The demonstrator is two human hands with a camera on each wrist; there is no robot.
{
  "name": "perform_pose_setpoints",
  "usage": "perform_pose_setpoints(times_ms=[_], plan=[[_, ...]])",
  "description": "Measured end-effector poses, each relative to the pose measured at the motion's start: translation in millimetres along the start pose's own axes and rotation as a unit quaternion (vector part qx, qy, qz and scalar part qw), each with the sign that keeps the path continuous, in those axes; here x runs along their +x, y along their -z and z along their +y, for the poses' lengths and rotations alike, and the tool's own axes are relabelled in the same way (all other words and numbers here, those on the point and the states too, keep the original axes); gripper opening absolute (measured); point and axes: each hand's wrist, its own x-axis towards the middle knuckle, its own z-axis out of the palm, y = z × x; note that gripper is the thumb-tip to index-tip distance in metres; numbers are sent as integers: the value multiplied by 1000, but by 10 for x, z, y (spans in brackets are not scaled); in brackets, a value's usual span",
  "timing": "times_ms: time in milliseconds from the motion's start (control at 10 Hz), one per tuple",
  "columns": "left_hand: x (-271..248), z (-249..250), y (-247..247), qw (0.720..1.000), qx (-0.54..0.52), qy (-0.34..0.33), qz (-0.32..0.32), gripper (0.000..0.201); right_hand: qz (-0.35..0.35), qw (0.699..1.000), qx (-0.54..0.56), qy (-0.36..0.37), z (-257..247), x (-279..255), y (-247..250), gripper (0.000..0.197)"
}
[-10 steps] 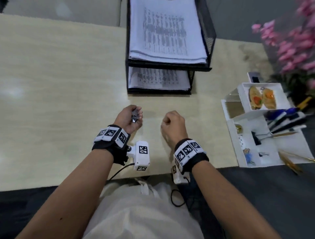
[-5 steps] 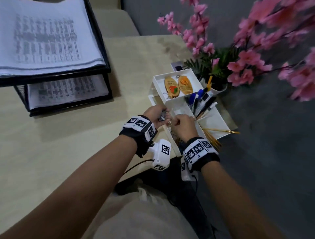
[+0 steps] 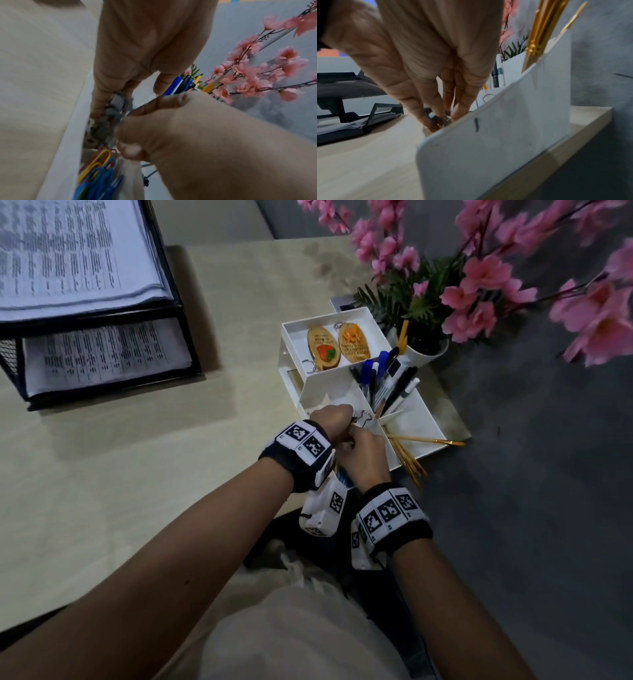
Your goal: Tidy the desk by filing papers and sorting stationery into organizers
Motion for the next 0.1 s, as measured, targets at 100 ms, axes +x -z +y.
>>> perform_pose_setpoints(times_ms=[100], plan=[[-34, 52, -2, 1000, -4, -17, -15, 40, 10, 1000, 6, -9, 107, -48, 53, 14]])
